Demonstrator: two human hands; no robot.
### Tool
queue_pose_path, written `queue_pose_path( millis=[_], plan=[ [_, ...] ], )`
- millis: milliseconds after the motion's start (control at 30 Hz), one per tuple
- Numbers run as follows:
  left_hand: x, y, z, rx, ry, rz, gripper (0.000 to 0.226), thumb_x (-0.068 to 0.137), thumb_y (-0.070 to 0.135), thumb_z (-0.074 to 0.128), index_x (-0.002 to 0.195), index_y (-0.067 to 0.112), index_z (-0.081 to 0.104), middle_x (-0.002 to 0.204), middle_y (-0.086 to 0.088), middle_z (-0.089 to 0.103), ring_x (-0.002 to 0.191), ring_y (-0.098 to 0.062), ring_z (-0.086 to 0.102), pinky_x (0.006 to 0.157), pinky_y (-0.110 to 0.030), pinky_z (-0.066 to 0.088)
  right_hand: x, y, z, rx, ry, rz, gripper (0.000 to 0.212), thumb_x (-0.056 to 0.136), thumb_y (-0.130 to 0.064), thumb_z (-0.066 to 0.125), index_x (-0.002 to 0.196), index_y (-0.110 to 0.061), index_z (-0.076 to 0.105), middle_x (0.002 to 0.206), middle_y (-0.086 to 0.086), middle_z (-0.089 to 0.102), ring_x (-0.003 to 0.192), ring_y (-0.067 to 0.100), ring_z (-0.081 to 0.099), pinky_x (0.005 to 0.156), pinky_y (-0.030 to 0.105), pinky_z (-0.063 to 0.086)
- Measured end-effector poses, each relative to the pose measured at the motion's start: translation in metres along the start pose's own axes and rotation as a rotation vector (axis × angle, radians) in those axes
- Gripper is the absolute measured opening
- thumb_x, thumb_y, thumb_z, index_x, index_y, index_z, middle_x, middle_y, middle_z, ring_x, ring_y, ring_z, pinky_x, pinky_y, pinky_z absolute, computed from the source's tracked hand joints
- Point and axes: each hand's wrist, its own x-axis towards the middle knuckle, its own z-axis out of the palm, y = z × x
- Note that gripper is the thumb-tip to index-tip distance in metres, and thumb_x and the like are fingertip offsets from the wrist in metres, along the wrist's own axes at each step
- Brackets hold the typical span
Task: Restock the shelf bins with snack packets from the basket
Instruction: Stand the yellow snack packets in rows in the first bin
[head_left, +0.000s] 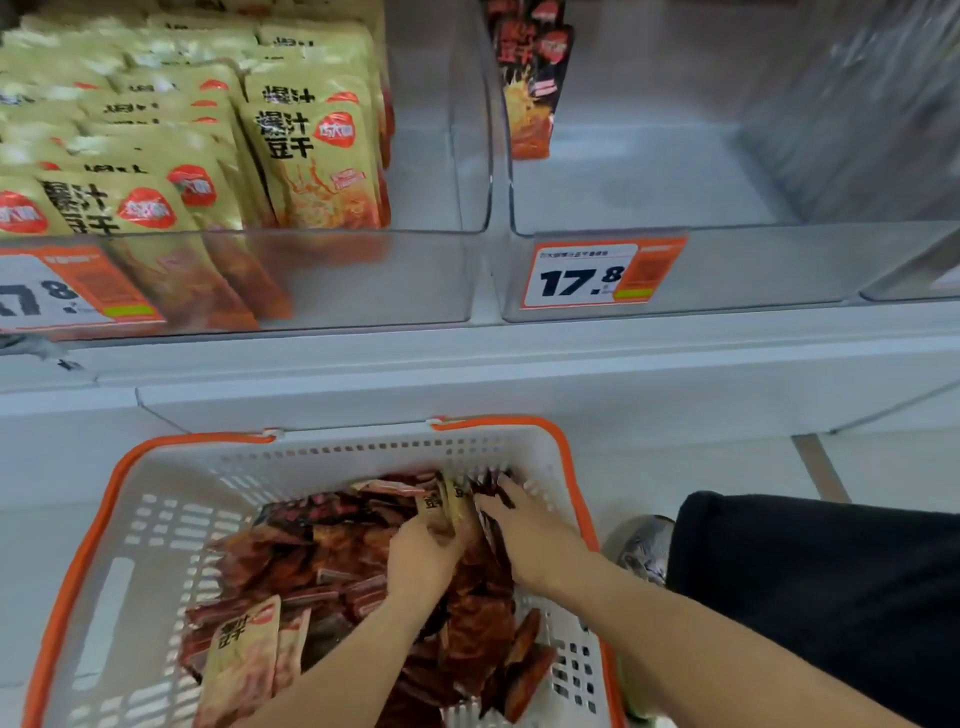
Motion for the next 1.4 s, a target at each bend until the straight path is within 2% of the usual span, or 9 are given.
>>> queue_pose_path(
  millis=[200,367,533,700,800,1067,1233,1300,1400],
  plan=[
    [-0.001,-0.009,0.003,0.154,-0.036,-0.004,0.026,0.087,0.026,0.073,0.064,0.017,0.067,0.059,-0.001,0.068,0.057,-0.015,0.067,0.062,-0.032,0.056,0.003,-0.003,0.008,-0.092,-0.101,0.015,0.092,0.089,0.014,0.045,0.160,-0.028,0.003,0.166,0.004,-0.016,0.152,0.034,-0.009,0.122,0.045,0.020],
    [-0.001,0.000,-0.018,0.262,-0.161,0.025,0.032,0.088,0.019,0.067,0.057,0.010,0.065,0.056,-0.009,0.066,0.046,-0.016,0.062,0.049,-0.025,0.050,0.007,-0.005,0.004,-0.150,-0.128,0.020,0.085,0.088,0.005,0.057,0.158,-0.023,0.019,0.166,0.007,-0.008,0.152,0.037,-0.004,0.120,0.047,0.023],
    [-0.006,0.031,-0.076,0.398,-0.290,0.151,0.019,0.087,0.018,0.064,0.075,0.004,0.069,0.069,-0.006,0.069,0.055,-0.010,0.056,0.046,-0.010,0.038,0.007,-0.021,-0.018,-0.029,-0.028,0.024,0.081,0.088,-0.008,0.056,0.157,-0.021,0.017,0.161,0.010,0.016,0.144,0.039,0.024,0.115,0.046,0.035],
    [-0.028,0.065,-0.159,0.657,-0.379,0.335,0.013,0.092,0.028,0.065,0.089,0.017,0.059,0.079,0.008,0.055,0.075,-0.013,0.057,0.055,-0.017,0.036,0.006,-0.059,-0.076,0.008,-0.048,-0.098,0.035,0.086,-0.026,0.066,0.121,-0.022,0.062,0.107,0.003,0.066,0.096,0.025,0.062,0.084,0.039,0.055],
    [-0.044,0.081,-0.212,0.627,-0.388,0.372,0.009,0.096,0.025,0.063,0.092,0.018,0.059,0.073,0.010,0.064,0.066,-0.004,0.063,0.057,-0.021,0.043,-0.015,-0.092,-0.127,-0.011,-0.025,-0.201,0.034,0.088,-0.030,0.069,0.116,-0.010,0.065,0.112,0.008,0.067,0.100,0.027,0.063,0.087,0.040,0.054],
    [-0.067,0.106,-0.285,0.225,-0.255,0.511,0.016,0.094,0.008,0.065,0.102,0.020,0.059,0.074,0.008,0.073,0.067,-0.003,0.064,0.070,-0.024,0.048,-0.081,-0.135,-0.210,0.053,0.277,-0.309,0.067,0.095,-0.041,0.062,0.149,-0.018,0.029,0.144,0.005,0.046,0.127,0.021,0.049,0.098,0.028,0.040],
    [-0.081,0.119,-0.292,0.153,-0.229,0.639,0.017,0.093,0.005,0.065,0.098,0.021,0.058,0.079,-0.003,0.072,0.076,-0.011,0.067,0.076,-0.035,0.051,-0.102,-0.142,-0.239,0.395,0.305,-0.343,0.031,0.088,-0.029,0.074,0.114,-0.018,0.061,0.107,0.005,0.068,0.091,0.017,0.067,0.084,0.037,0.054],
    [-0.084,0.124,-0.292,0.083,-0.123,0.727,0.017,0.095,0.005,0.063,0.099,0.021,0.057,0.079,-0.002,0.071,0.078,-0.013,0.068,0.076,-0.032,0.050,-0.106,-0.145,-0.255,0.586,0.384,-0.431,0.011,0.087,-0.013,0.075,0.096,-0.014,0.067,0.095,0.012,0.071,0.083,0.019,0.068,0.080,0.041,0.056],
    [-0.084,0.134,-0.290,0.026,0.128,0.866,0.015,0.098,0.018,0.060,0.109,0.023,0.052,0.090,0.004,0.069,0.087,-0.013,0.065,0.080,-0.032,0.049,-0.109,-0.148,-0.274,0.640,0.637,-0.636,0.015,0.088,-0.009,0.073,0.094,-0.021,0.067,0.090,-0.005,0.073,0.084,0.010,0.069,0.075,0.030,0.057]
  ],
)
